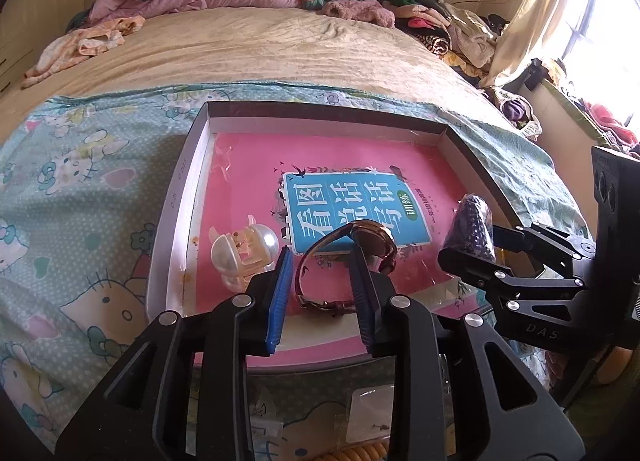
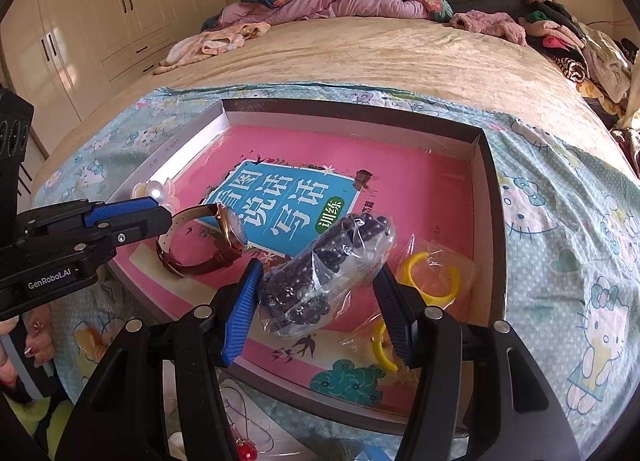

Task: Organize jewelry
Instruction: 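Release the watch in the pink box with left gripper while right releases the bead bag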

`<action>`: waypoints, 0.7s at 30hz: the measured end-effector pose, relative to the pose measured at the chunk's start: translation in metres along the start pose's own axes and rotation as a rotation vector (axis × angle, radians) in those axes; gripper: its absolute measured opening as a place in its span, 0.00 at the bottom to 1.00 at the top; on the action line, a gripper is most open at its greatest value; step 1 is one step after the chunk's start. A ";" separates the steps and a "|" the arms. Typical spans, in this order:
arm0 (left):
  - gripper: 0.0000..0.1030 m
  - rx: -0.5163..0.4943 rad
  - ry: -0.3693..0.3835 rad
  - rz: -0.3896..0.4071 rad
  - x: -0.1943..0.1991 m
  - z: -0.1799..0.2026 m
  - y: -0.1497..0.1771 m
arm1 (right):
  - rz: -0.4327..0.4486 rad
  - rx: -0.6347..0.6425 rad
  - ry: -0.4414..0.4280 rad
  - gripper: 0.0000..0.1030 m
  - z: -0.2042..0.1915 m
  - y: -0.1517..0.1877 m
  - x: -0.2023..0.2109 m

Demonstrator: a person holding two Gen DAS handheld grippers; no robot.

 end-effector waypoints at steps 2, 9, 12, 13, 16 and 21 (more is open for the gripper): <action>0.34 0.000 0.000 0.009 0.005 0.000 -0.001 | -0.006 -0.001 -0.005 0.54 -0.001 0.002 -0.001; 0.55 0.011 -0.012 0.029 0.018 -0.001 -0.001 | -0.008 -0.011 -0.006 0.55 0.000 0.004 0.002; 0.60 0.016 -0.016 0.033 0.022 -0.001 -0.001 | -0.003 -0.018 -0.008 0.55 0.001 0.004 0.005; 0.62 0.016 -0.019 0.033 0.023 -0.002 -0.002 | -0.002 -0.018 -0.006 0.55 0.001 0.003 0.005; 0.72 0.017 -0.028 0.039 0.026 -0.004 -0.002 | 0.013 -0.028 -0.007 0.59 0.003 0.002 0.011; 0.82 0.023 -0.035 0.046 0.032 -0.004 0.000 | 0.048 -0.038 -0.003 0.69 0.004 0.001 0.027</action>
Point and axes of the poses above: each gripper's, at about its wrist camera, not at the fingertips, and x roughly against the way its jaws point, z to its right, y to its underside, the point moved 7 cm from there along -x, roughly the way its jaws point, and after that the axes turned 3 degrees about z, right-handed, at the moved point
